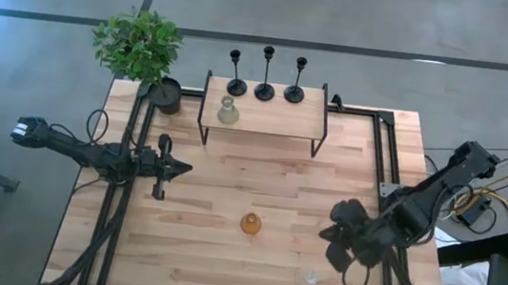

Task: Pick & Place candle stick holders
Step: Put the transparent candle holder on the shelf

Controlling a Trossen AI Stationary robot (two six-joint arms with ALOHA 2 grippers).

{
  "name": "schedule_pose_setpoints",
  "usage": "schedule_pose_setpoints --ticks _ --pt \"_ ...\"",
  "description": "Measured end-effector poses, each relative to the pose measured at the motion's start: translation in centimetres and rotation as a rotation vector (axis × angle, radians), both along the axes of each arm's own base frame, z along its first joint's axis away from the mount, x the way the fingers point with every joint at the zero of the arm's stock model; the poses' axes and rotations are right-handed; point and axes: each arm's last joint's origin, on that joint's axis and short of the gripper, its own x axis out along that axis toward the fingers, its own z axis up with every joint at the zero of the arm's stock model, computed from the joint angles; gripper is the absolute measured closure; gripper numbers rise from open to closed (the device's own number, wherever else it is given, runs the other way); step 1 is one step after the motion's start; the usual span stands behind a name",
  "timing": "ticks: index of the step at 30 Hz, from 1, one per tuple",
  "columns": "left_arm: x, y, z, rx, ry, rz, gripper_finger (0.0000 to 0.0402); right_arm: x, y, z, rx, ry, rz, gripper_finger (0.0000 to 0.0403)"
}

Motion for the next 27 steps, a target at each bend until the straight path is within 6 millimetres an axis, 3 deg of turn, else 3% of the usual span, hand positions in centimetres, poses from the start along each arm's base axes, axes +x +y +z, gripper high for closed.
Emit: schedule_pose_setpoints --ticks 5,13,20,27 --pt "0.0 0.0 0.0 0.000 0.001 0.000 0.0377 -0.1 1.9 -1.0 0.033 0.090 -0.074 0.0351" --pt "0.0 0.0 0.0 0.001 0.002 0.000 0.0376 -1.7 5.0 -3.7 0.104 0.179 -0.172 0.0242" --pt "0.0 0.0 0.0 0.001 0.002 0.000 0.0376 -2.2 7.7 -6.2 0.083 0.287 -0.092 0.0161" --pt "0.0 0.0 -0.1 0.002 0.008 0.000 0.0378 -1.3 9.4 -9.8 -0.056 0.370 -0.002 0.0107"
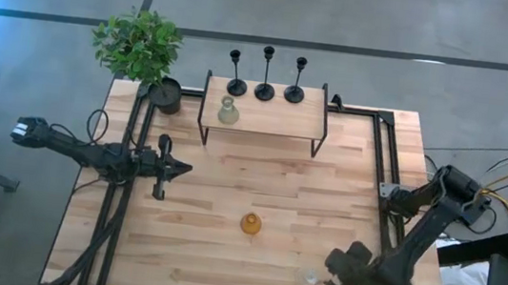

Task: Pick & Place candle stick holders
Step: Put the transparent candle holder on the shelf

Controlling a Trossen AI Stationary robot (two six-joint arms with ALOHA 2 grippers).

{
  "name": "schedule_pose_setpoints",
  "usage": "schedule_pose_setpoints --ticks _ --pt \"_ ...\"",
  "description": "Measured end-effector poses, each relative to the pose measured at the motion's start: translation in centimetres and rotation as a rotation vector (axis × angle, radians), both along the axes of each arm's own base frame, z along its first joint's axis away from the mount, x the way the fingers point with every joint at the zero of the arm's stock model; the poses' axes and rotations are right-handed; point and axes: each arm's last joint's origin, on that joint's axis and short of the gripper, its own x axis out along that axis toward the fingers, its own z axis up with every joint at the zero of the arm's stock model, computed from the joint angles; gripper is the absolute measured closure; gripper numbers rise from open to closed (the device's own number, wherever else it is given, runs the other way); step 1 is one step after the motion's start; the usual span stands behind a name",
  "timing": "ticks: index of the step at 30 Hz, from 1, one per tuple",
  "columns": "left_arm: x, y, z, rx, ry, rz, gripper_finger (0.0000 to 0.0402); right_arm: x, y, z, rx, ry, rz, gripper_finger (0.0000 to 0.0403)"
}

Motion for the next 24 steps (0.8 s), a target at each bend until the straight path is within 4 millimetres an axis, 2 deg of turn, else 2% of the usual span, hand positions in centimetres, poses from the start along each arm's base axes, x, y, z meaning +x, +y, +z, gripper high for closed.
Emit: schedule_pose_setpoints --ticks 5,11,24 --pt "0.0 0.0 0.0 0.000 0.001 0.000 0.0376 0.9 0.6 -1.8 0.025 0.066 -0.031 0.0074" --pt "0.0 0.0 -0.1 0.002 0.008 0.000 0.0377 2.1 1.5 -2.1 0.083 -0.023 0.012 0.0044" --pt "0.0 0.0 -0.1 0.002 0.008 0.000 0.0376 4.3 -0.1 -2.5 0.053 -0.055 -0.004 0.0061"
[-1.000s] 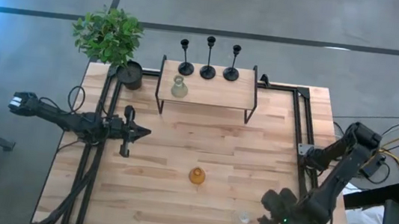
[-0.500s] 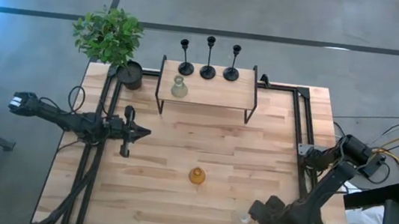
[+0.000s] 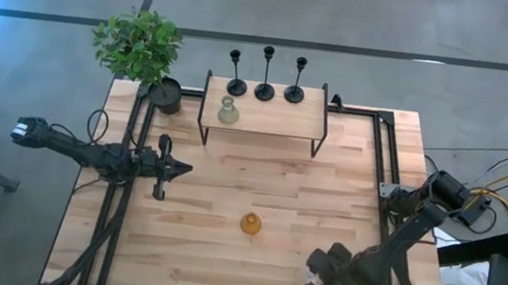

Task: Pick & Place candle stick holders
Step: Put the transparent candle holder on the shelf

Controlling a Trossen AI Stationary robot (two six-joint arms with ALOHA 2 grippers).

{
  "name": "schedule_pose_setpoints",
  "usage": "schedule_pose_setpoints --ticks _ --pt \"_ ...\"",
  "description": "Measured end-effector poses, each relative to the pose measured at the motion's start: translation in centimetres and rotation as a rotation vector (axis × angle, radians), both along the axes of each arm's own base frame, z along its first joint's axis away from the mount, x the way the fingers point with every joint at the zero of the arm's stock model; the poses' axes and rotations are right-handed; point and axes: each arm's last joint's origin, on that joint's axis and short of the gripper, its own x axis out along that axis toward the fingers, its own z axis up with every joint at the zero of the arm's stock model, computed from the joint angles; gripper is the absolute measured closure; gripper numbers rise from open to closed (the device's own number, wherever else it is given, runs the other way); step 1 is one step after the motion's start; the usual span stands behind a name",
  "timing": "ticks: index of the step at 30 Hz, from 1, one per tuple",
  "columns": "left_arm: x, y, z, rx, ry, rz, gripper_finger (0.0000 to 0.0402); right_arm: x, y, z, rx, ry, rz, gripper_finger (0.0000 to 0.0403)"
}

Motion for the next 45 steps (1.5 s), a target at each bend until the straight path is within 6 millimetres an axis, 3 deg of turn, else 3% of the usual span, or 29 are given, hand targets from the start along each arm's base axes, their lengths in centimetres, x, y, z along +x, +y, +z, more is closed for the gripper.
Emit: schedule_pose_setpoints --ticks 9,21,24,27,36,45 --pt "0.0 0.0 0.0 0.000 0.000 0.000 0.0376 1.1 -0.7 0.0 0.045 0.024 0.016 0.0075" --pt "0.0 0.0 0.0 0.000 0.000 0.000 0.0378 1.1 -0.7 0.0 0.052 0.033 0.038 0.0076" --pt "0.0 0.0 0.0 0.000 0.000 0.000 0.0378 0.8 -0.4 0.0 -0.011 -0.033 0.037 0.0076" --pt "0.0 0.0 0.0 0.000 0.000 0.000 0.0376 0.2 0.2 0.2 -0.082 -0.136 0.013 0.0076" --pt "0.0 0.0 0.0 0.000 0.000 0.000 0.0376 -3.1 1.7 -0.9 -0.110 -0.153 0.029 0.0076" --pt "0.0 0.0 0.0 0.000 0.000 0.000 0.0377 -6.8 3.0 -2.3 -0.192 -0.338 0.075 0.0077"
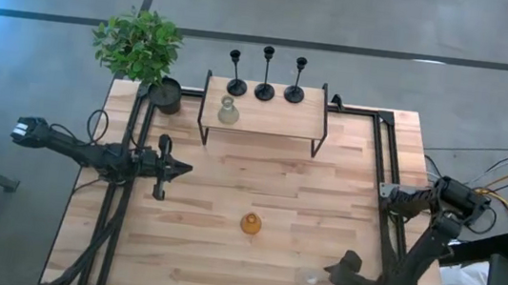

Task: Pick & Place candle stick holders
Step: Put the transparent candle holder on the shelf

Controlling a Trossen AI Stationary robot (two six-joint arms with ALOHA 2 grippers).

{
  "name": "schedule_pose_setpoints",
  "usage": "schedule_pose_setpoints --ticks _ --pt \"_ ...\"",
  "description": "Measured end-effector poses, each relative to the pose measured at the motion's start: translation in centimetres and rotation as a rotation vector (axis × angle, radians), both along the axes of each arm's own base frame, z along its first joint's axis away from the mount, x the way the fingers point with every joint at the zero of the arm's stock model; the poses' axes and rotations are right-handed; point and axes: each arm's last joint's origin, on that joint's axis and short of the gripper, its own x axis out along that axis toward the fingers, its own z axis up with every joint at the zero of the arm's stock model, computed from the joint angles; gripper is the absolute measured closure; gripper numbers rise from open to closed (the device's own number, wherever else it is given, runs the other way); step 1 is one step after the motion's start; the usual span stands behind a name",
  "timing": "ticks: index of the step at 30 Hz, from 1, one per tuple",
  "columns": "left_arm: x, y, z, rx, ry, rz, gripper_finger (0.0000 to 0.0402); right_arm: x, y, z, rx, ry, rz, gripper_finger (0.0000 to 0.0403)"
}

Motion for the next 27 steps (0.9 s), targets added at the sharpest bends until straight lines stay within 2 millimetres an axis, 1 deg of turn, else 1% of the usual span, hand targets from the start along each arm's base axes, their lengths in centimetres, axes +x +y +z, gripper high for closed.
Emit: schedule_pose_setpoints --ticks 4,7,9,14,17,21,27 --pt "0.0 0.0 0.0 0.000 -0.001 -0.001 0.0377 -1.2 0.2 -1.3 0.017 -0.041 0.048 0.0077" --pt "0.0 0.0 0.0 0.000 0.000 0.000 0.0378 -1.3 0.3 -2.2 0.060 -0.072 0.084 0.0077" --pt "0.0 0.0 0.0 0.000 0.000 0.000 0.0378 -1.3 0.3 -2.5 0.064 -0.089 0.112 0.0078" --pt "0.0 0.0 0.0 0.000 0.000 0.000 0.0377 -0.7 -0.2 -2.7 -0.021 -0.142 0.136 0.0078" --pt "0.0 0.0 0.0 0.000 0.000 0.000 0.0378 -0.6 -0.6 -3.0 -0.057 -0.144 0.145 0.0078" --pt "0.0 0.0 0.0 0.000 0.000 -0.001 0.0376 -0.6 -1.0 -3.5 -0.043 -0.153 0.144 0.0078" --pt "0.0 0.0 0.0 0.000 0.000 0.000 0.0378 0.6 -1.1 -3.5 -0.047 -0.186 0.173 0.0078"
